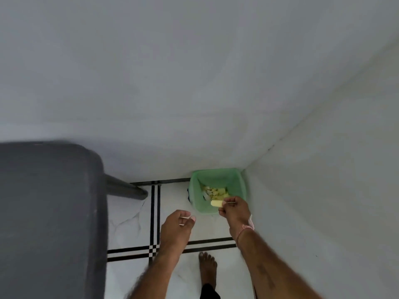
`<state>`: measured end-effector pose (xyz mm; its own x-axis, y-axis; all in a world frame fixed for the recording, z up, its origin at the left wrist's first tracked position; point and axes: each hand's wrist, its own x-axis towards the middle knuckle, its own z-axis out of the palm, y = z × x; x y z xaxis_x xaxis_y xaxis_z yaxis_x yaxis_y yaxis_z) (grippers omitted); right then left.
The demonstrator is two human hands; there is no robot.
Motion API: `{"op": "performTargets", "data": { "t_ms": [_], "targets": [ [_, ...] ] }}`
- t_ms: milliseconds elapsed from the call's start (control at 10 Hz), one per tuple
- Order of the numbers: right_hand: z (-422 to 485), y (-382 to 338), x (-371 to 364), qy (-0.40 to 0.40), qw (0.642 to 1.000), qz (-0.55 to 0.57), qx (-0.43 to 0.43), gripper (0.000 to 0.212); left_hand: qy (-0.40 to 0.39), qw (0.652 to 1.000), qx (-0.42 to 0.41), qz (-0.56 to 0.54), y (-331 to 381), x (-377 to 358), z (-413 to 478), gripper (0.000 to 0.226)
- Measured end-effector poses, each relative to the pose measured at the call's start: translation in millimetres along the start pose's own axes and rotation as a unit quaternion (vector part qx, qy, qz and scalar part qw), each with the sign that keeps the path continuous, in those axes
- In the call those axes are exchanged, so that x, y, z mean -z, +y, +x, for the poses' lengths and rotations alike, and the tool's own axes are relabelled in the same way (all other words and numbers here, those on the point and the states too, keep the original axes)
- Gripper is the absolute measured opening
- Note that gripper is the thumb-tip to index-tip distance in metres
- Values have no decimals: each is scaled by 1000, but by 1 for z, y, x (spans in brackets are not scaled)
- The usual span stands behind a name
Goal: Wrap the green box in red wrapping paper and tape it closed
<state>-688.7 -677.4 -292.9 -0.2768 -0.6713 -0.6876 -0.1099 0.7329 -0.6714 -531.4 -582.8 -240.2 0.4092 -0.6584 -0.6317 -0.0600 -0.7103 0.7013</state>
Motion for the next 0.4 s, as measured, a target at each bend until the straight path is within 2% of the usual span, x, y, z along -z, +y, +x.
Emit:
{"op": "performTargets", "data": {
  "t_ms": [200,400],
  "targets": [
    [134,43,-23,47,997,-49,-31,24,-7,999,41,31,-47,-67,97,11],
    [176,64,-29,-16,996,-71,-57,36,-17,995,80,52,-76,-96,124,17]
  ]
}}
